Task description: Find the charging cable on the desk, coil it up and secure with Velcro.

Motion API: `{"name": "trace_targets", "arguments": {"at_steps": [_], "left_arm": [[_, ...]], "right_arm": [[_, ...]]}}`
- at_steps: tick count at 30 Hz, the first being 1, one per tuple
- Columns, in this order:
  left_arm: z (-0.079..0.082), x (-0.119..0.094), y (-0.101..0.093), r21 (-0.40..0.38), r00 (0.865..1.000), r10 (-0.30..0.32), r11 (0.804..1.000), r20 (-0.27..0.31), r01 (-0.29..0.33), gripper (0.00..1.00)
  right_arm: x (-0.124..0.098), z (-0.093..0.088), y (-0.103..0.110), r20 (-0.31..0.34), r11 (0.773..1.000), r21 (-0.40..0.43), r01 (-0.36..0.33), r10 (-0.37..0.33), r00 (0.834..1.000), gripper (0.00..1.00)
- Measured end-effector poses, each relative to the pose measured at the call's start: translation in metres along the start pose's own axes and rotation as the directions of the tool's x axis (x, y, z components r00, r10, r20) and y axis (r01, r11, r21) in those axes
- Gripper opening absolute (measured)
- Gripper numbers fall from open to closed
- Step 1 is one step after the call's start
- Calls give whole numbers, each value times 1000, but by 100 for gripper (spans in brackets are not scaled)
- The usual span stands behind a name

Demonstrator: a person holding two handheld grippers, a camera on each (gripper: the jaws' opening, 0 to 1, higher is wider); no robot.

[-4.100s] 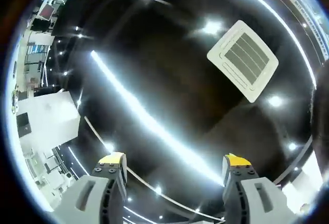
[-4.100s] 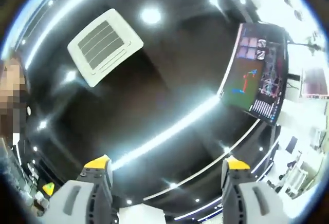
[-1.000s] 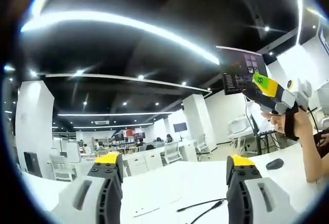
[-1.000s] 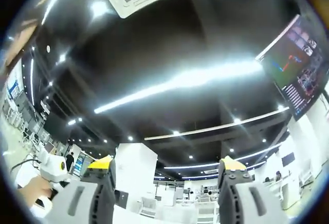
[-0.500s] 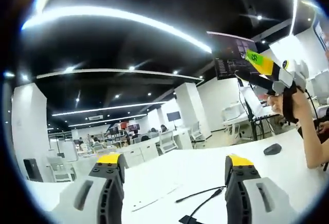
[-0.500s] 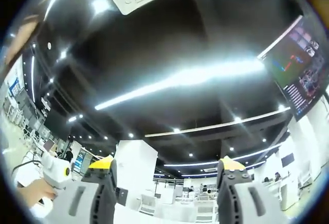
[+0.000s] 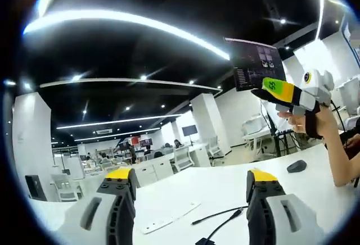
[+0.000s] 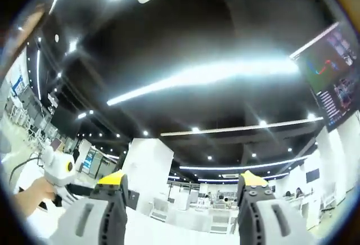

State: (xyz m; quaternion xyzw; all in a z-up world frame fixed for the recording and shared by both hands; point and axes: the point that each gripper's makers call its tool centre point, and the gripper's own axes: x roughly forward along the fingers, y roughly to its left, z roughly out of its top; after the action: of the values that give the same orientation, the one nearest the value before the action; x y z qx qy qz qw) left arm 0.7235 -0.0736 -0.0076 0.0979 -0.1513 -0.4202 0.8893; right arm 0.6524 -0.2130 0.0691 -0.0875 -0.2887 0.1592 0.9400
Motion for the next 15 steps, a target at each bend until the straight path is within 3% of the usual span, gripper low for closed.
{"name": "trace_targets", "arguments": {"at_steps": [2,4,11,13,15], "left_arm": [[-5,-1,-5,11,999,-38,999,-25,38,82],[-12,0,-9,7,996,-70,997,-53,71,82],[-26,1,-20,11,984,-135,991,-119,137,83],[-30,2,-21,28,981,-130,990,-145,135,84],[-33,3,-22,29,978,-129,990,-162,135,85]], "right_arm": [[0,-16,9,-97,997,-47,-65,60,993,79],[0,-29,13,-167,992,-84,-90,75,983,75],[5,-48,17,-225,986,-109,-127,100,969,75],[4,-58,16,-260,982,-110,-153,120,958,75],[-1,-71,16,-320,974,-127,-189,140,937,76]]}}
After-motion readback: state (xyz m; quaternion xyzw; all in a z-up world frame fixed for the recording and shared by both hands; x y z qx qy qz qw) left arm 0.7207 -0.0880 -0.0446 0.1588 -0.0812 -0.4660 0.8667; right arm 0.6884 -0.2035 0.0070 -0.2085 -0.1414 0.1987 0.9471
